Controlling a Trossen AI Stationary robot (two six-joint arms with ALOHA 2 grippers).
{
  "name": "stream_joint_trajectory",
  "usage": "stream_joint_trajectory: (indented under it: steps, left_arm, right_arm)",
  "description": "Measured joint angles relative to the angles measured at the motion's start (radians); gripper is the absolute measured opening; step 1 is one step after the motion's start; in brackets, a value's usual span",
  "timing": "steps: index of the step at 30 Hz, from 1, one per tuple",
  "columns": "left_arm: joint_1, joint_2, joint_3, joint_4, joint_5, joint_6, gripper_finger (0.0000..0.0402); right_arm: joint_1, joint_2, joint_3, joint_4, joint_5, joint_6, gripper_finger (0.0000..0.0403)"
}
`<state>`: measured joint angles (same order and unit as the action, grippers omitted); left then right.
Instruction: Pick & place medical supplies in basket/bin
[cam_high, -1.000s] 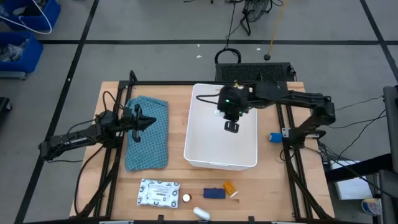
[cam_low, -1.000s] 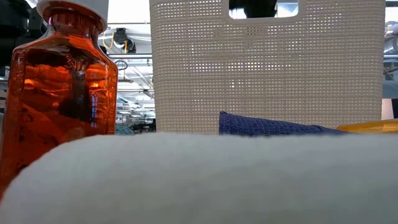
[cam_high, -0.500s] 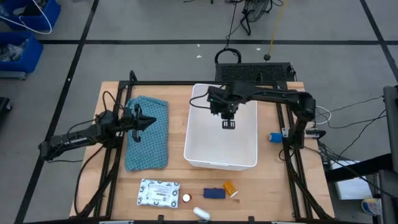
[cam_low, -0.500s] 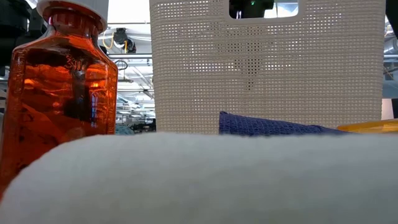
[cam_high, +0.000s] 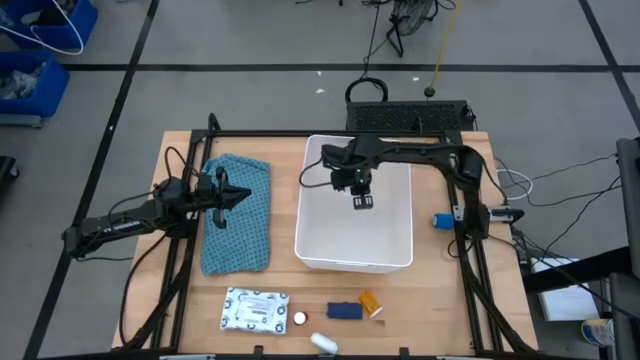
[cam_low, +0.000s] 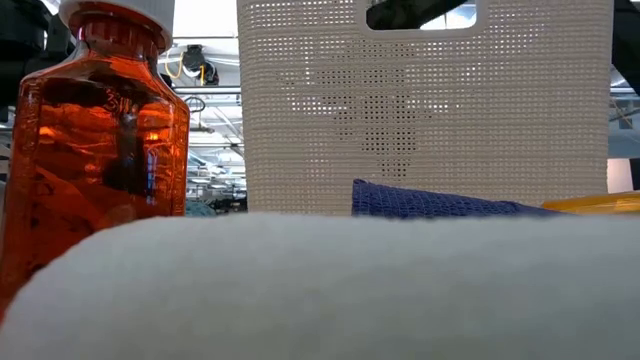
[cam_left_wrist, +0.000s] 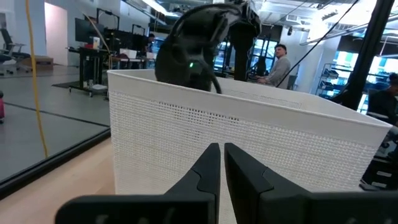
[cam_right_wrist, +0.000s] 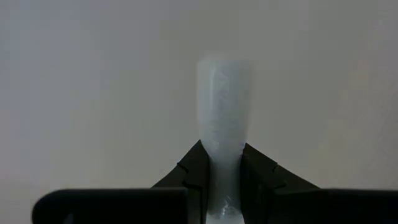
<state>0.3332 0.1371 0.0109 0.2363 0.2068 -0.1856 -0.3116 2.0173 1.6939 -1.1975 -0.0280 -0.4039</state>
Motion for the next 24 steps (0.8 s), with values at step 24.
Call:
stream_joint_trajectory:
  steps: [24]
  left_arm:
    - [0.000,0.000,0.000,-0.009,0.002,0.000,0.0026]
  right_arm:
    - [0.009,-0.006,-0.279,0.225,-0.030,0.078,0.0045]
